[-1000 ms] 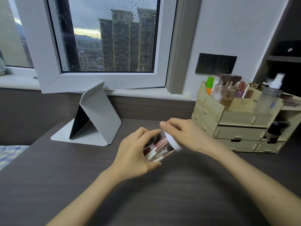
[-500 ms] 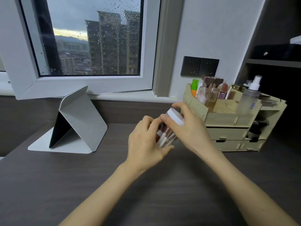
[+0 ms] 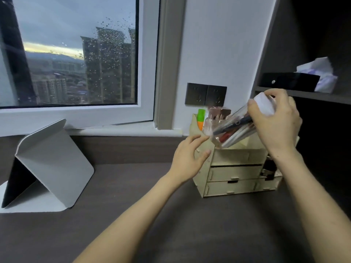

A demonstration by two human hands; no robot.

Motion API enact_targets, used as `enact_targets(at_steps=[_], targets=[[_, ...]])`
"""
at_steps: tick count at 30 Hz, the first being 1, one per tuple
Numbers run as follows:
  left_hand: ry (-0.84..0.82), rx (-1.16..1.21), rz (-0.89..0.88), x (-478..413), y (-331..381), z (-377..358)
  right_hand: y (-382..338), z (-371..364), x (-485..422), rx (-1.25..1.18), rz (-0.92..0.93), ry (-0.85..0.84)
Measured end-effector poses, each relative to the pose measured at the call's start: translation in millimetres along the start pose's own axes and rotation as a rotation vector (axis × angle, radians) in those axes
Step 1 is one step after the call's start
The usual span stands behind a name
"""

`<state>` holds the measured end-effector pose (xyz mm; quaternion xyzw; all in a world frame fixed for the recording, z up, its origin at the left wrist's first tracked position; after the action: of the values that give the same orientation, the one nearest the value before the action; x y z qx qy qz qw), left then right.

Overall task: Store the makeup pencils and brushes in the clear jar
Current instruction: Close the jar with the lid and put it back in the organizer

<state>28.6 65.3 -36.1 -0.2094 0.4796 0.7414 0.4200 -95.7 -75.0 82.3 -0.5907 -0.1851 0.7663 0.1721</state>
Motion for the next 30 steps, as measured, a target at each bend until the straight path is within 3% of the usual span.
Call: enact_targets(at_steps=[8,23,30], targets=[[0.036,0.095,0.155,-28.3,-19.5,-44.5,32.5,-32.7,-26.8,0.138,0.073,-0.076],[0.085,0.112,0.166,-29.0,-20.9,-45.1,64.9,-93.4,-35.3,0.37,0.137,-0.508],[0.068,0.077,0.172,-27.3,-17.7,-41.5,60.9,-93.3,-30.5,0.59,0.204,-0.512]])
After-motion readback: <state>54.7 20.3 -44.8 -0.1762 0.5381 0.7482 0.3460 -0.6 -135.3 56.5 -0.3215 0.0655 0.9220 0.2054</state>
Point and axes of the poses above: each hand's wrist, its own x-axis away from the middle knuckle, its own z-axis out of the back of the hand, y = z × x, the point moved 4 cm from there along -x, towards the middle knuckle, and after that the axes turned 2 degrees about y, right-handed, at the moved point
